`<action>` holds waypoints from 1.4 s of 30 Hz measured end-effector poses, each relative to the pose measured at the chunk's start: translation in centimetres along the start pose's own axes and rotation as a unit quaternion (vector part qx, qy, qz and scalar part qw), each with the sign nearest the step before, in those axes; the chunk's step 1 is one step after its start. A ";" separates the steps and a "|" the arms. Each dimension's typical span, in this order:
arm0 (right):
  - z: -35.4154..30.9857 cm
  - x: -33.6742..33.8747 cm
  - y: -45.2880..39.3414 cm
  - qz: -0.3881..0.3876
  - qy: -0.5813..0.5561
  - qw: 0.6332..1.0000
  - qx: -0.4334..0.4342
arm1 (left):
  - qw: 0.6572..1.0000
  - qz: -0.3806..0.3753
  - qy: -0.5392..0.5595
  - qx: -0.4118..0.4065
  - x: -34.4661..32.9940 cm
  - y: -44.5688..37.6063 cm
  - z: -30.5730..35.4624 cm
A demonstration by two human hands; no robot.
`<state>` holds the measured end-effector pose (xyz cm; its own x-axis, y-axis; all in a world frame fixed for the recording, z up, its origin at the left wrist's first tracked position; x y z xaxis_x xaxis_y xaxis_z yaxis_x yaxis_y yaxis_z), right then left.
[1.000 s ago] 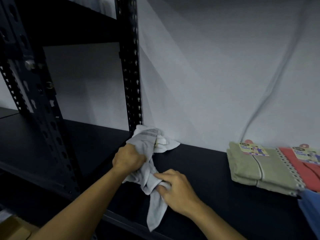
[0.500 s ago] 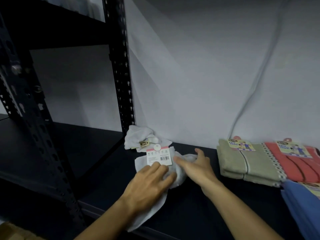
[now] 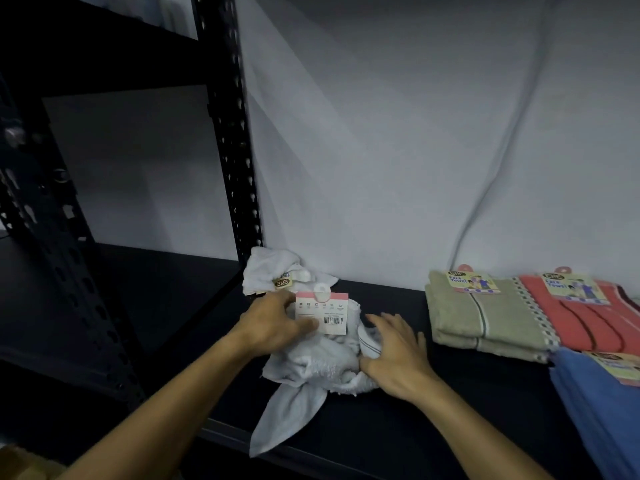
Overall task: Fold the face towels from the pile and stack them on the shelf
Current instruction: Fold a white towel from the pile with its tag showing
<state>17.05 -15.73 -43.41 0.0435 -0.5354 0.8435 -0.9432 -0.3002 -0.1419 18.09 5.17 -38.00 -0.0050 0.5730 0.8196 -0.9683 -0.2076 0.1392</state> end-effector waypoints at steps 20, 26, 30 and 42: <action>-9.9 19.4 1.5 0.327 -0.220 0.884 0.251 | 0.900 -0.053 0.389 -0.190 11.0 6.6 11.1; -9.1 21.2 2.7 0.355 -0.274 0.869 0.211 | 0.883 -0.120 0.419 -0.174 8.3 7.6 11.2; -8.5 21.0 3.9 0.357 -0.259 0.873 0.207 | 0.897 -0.115 0.391 -0.174 6.9 8.9 11.9; -8.1 21.0 5.2 0.354 -0.271 0.869 0.216 | 0.924 0.116 0.258 -0.259 9.3 10.0 13.6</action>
<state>10.39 -22.19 -22.25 -0.2390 -0.9642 0.1149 -0.5907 0.0504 -0.8053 11.71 -2.32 -21.43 -0.2156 0.8897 0.4024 -0.9153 -0.0406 -0.4007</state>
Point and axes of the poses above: each hand's wrist, its own y-axis away from the middle knuckle, its own x-axis out of the back of the hand, z = x × y, the point moved 6 cm from there along -y, towards the middle knuckle, and after that the axes turned 15 degrees about x, right-handed, at the moved point
